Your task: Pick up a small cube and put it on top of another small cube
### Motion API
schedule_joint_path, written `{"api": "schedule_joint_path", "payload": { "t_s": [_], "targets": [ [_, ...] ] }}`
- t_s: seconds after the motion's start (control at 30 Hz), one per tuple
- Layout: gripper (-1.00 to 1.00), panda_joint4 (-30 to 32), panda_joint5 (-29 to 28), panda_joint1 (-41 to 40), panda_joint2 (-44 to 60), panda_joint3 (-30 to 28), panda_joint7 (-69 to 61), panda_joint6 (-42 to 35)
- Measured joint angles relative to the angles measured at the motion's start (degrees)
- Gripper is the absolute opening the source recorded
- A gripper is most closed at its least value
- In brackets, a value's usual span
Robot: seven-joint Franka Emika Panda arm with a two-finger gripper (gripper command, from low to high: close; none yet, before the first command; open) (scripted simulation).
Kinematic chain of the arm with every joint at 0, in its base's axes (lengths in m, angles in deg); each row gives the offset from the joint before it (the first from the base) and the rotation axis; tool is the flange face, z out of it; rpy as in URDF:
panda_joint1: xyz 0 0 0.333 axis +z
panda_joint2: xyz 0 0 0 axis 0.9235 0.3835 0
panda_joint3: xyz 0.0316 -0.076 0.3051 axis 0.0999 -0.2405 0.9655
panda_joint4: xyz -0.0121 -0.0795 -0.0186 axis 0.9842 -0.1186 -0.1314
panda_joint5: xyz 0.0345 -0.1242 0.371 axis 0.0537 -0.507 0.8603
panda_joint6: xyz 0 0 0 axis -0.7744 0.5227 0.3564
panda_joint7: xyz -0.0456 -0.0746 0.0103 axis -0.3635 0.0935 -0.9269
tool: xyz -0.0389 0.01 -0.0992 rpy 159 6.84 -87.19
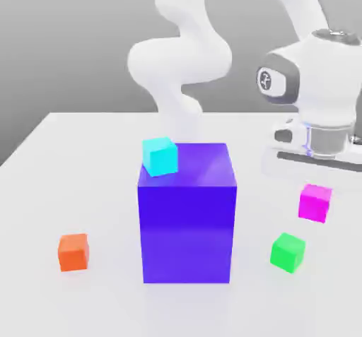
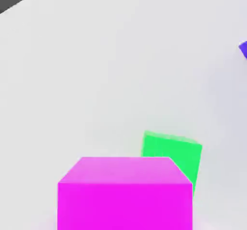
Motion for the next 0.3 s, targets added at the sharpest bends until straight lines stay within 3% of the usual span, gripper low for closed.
{"api": "schedule_joint_path", "payload": {
  "t_s": [0.17, 0.2, 0.3],
  "targets": [
    [-1.00, -0.08, -7.49, 0.47, 8.66, -2.25, 5.83, 7.80],
    [1.00, -0.13, -9.01, 1.00, 10.36, -3.03, 6.92, 9.33],
    [1.00, -0.13, -9.01, 1.00, 10.36, -3.03, 6.92, 9.33]
  ]
}}
